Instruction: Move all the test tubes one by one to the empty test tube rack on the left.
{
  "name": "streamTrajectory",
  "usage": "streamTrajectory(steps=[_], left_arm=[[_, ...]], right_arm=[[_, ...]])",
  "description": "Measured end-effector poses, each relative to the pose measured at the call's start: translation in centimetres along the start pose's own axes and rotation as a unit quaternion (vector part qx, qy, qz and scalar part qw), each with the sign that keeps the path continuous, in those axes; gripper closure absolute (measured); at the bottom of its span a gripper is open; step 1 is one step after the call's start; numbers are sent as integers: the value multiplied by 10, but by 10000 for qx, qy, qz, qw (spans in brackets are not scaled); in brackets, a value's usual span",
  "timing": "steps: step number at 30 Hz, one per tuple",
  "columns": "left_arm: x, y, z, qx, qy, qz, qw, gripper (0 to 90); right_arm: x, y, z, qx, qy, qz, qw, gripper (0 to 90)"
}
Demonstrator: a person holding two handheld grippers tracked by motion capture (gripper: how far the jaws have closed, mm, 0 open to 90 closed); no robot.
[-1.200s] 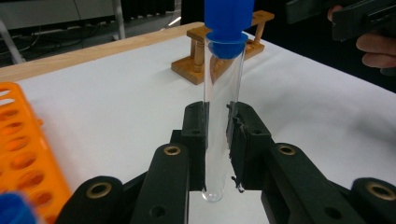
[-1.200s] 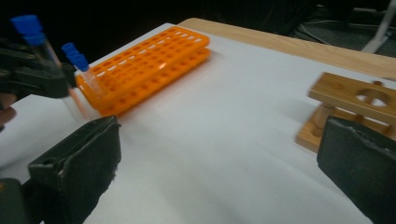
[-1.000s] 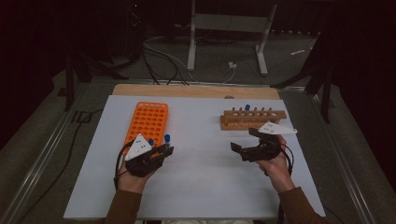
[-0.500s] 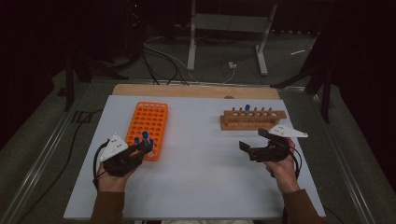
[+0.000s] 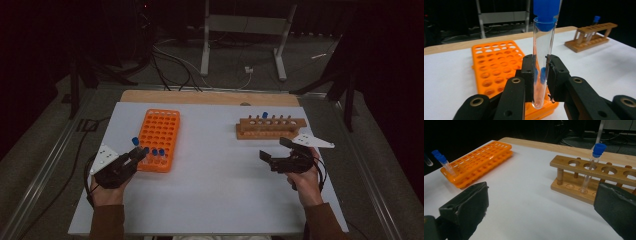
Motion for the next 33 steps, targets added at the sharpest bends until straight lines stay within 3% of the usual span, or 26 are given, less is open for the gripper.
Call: streamTrajectory(steps=[5, 11, 26, 33], left_arm=[[7, -1, -3, -132, 47, 268, 9995, 782], [17, -10, -9, -105, 95, 548, 9984, 781], [31, -28, -23, 154, 151, 699, 9973, 782], [27, -33, -28, 374, -47, 734, 9966, 781]], right_arm=[[1, 0, 0, -3, 2, 24, 10000, 1], [1, 0, 1, -33, 6, 42, 10000, 1], [4, -1, 1, -31, 20, 113, 9999, 0], [5, -1, 1, -25, 32, 126, 9999, 1]])
Point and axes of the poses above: each handheld gripper's, and its own axes: y roughly backward along the jaws, z roughly out of its top, x roughly to its left, the point moved 5 cm from there along -y, roughly forward along the jaws, and after that the axes turned 14 degrees about y, right-handed, at the moved point
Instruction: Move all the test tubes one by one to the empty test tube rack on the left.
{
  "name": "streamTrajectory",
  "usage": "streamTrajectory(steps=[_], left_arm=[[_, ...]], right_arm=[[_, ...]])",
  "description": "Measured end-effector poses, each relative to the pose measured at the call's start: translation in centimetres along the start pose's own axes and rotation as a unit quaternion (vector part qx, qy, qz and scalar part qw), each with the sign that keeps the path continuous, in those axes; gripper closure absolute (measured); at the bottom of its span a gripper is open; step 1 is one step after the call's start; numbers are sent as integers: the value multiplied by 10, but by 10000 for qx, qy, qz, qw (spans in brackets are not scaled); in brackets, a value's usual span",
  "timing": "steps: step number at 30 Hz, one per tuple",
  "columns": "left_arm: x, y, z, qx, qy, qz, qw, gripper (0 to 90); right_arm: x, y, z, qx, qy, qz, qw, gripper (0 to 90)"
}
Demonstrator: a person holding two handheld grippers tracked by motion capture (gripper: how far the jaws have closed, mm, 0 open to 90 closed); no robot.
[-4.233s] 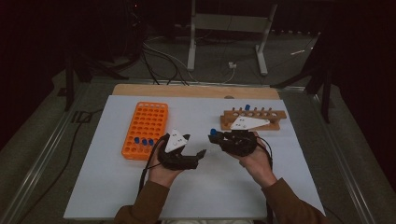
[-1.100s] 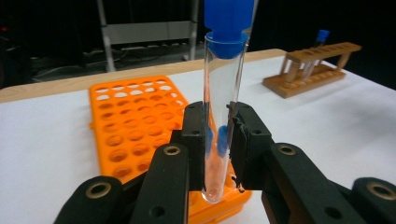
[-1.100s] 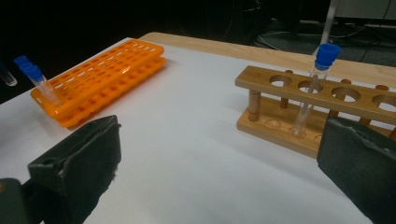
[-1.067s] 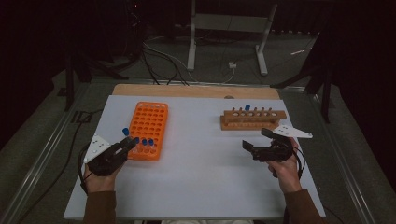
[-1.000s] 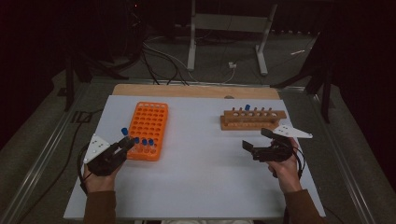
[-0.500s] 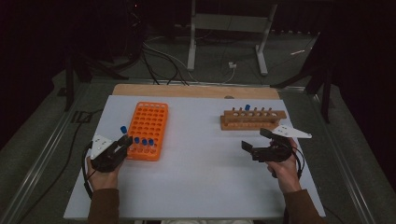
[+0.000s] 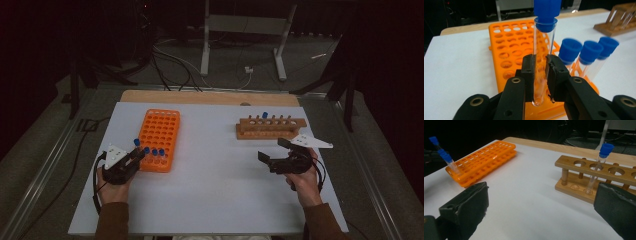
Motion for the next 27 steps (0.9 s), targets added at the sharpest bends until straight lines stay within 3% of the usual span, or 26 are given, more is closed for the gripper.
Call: streamTrajectory(steps=[7, 12, 17, 27], left_arm=[[2, -6, -8, 345, -76, 118, 9993, 782], [4, -10, -11, 584, -25, 166, 9982, 785], [6, -13, -14, 696, 65, 188, 9974, 787], [6, -12, -15, 678, 93, 167, 9975, 778]], right_arm=[[0, 0, 0, -11, -8, 18, 10000, 1], [0, 0, 0, -16, 1, 37, 10000, 1], [1, 0, 0, -18, 7, 53, 10000, 0], [3, -2, -1, 5, 30, 99, 9999, 1]])
Point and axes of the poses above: each handheld gripper's, and its own axes: y roughly backward along the jaws, z roughly out of its top, x roughly to its left, the point moved 5 cm from there along -y, roughly forward along the jaws, and after that the axes turned 14 degrees about y, right-handed, at the moved point
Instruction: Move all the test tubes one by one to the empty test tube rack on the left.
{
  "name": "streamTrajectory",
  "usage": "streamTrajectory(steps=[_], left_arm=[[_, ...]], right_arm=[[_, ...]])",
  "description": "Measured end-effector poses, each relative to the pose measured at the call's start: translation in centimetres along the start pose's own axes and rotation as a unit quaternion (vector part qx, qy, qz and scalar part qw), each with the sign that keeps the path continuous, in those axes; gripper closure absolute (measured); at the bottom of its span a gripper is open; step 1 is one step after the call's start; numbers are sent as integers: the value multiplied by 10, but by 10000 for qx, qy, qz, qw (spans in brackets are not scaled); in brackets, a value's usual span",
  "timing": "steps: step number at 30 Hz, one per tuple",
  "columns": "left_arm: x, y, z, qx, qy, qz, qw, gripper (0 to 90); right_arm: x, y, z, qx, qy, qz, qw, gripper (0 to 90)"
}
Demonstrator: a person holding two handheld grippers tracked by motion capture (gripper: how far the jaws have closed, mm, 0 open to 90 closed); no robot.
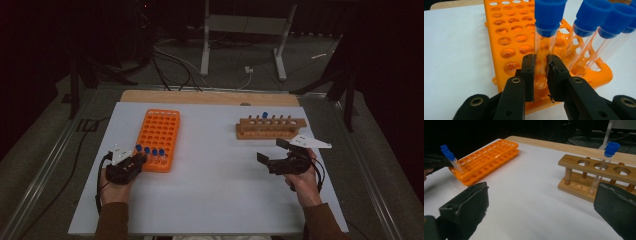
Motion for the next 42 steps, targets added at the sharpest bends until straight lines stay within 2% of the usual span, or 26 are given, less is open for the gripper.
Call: streamTrajectory(steps=[3, 8, 14, 20, 25, 31, 32, 37, 42], left_arm=[[-1, 2, 0, -36, -53, -41, 10000, 761], [-4, 11, 6, -307, -73, -116, 9994, 746], [-2, 10, 3, -98, -141, -21, 9999, 785], [0, 12, 3, -113, 31, -48, 9999, 771], [0, 25, 10, -442, 232, -294, 9983, 632], [-5, 40, 17, -715, 290, -702, 9946, 498], [-7, 41, 18, -752, 301, -733, 9940, 452], [-21, 45, 24, -867, 122, -801, 9929, 275], [-39, 42, 27, -822, -50, -996, 9916, 177]], right_arm=[[0, 0, 0, -1, -3, 7, 10000, 1], [0, -1, -1, 5, -4, 17, 10000, 1], [0, -1, 0, 4, 10, 16, 10000, 1], [-1, -1, 0, 13, 31, -5, 10000, 1], [-4, 0, 2, 20, 57, -42, 10000, 1], [-9, 2, 6, 24, 86, -121, 9999, 1], [-10, 2, 7, 37, 92, -141, 9999, 1], [-15, 0, 10, 94, 132, -199, 9997, 1], [-18, -2, 14, 137, 164, -234, 9995, 1]])
Point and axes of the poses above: each handheld gripper's, and its own axes: y roughly backward along the jaws, z roughly out of its top, x roughly to its left, the point moved 5 cm from there along -y, roughly forward along the jaws, and after that the axes turned 14 degrees about y, right-handed, at the moved point
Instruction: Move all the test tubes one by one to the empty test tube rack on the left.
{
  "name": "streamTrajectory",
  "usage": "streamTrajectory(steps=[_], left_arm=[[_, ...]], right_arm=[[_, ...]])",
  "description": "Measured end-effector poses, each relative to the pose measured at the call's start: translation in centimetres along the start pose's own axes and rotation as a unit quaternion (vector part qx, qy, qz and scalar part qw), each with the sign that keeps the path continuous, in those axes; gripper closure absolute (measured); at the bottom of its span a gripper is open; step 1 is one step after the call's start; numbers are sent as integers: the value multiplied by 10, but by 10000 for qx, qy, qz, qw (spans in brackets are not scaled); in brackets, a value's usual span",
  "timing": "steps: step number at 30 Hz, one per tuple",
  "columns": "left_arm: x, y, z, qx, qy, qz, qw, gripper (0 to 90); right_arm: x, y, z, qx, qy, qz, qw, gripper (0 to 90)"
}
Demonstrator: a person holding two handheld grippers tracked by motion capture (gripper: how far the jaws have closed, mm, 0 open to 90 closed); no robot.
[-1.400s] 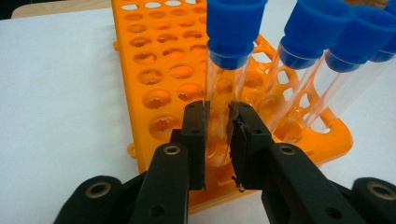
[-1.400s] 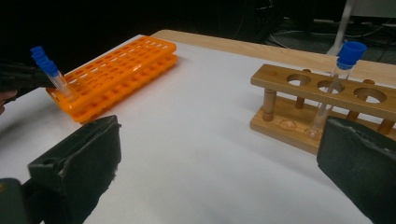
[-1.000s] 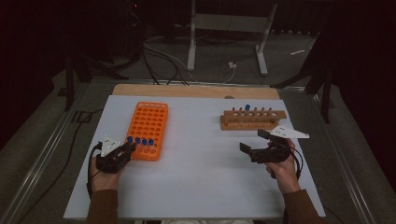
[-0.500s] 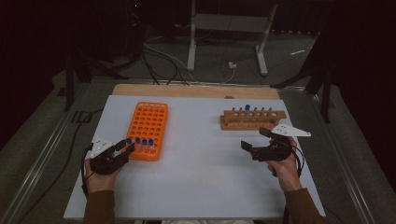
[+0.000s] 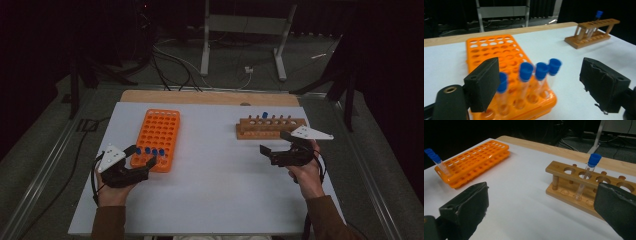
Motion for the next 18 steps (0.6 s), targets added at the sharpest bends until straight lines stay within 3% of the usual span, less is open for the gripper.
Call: streamTrajectory(steps=[18], left_arm=[[-49, -27, -6, 156, -181, -565, 9981, 12]], right_arm=[[-11, -20, 6, 288, 78, -117, 9995, 1]])
Point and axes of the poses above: each handheld gripper's, and its own axes: y roughly backward along the jaws, z roughly out of its top, x roughly to its left, the point moved 5 cm from there along -y, roughly forward along the jaws, and after that the axes turned 14 degrees about y, right-handed, at the moved point
